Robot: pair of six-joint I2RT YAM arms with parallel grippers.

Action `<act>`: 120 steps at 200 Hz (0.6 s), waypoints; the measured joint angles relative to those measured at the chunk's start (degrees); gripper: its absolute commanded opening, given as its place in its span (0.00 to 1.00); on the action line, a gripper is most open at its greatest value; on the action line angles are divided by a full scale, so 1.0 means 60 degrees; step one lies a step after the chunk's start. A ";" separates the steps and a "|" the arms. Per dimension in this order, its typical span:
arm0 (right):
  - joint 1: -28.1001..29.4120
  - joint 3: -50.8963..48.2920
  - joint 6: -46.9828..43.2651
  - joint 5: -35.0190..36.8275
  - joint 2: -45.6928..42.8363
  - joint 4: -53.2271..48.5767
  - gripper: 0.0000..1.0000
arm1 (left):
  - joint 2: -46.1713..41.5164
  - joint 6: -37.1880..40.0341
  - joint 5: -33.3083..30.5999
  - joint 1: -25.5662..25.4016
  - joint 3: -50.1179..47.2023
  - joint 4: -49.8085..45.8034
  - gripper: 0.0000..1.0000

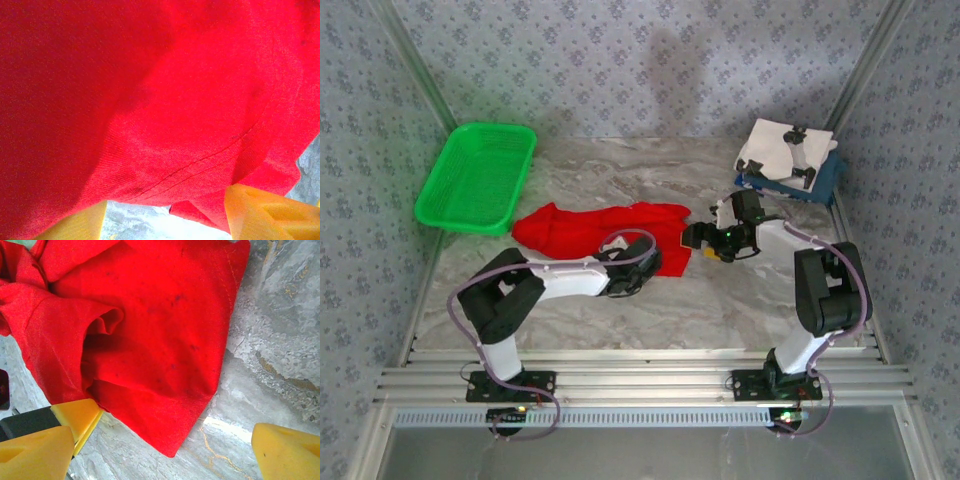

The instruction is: Fold and stack the t-shirts

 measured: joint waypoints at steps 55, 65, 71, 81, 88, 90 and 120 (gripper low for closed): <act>-0.0033 0.0000 0.0004 -0.0138 0.0087 0.0015 0.93 | -0.0040 -0.0499 -0.0244 -0.0229 0.0029 -0.0382 0.64; -0.0033 0.0000 0.0004 -0.0157 0.0087 0.0018 0.93 | -0.0036 -0.0503 -0.0335 -0.0229 0.0025 -0.0299 0.62; -0.0033 0.0000 0.0004 -0.0175 0.0087 0.0018 0.93 | -0.0036 -0.0477 -0.0401 -0.0229 0.0007 -0.0215 0.61; -0.0033 0.0000 0.0004 -0.0189 0.0087 0.0018 0.93 | -0.0036 -0.0350 -0.0521 -0.0222 -0.0007 -0.0047 0.60; -0.0033 0.0000 0.0004 -0.0208 0.0087 0.0018 0.93 | -0.0036 -0.0259 -0.0616 -0.0186 -0.0011 0.0102 0.58; -0.0033 0.0000 0.0004 -0.0208 0.0087 0.0018 0.93 | -0.0036 -0.0255 -0.0645 -0.0175 -0.0011 0.0149 0.58; -0.0033 0.0000 0.0004 -0.0211 0.0087 0.0018 0.93 | 0.0080 0.0084 -0.0787 0.0062 -0.0127 0.1162 0.44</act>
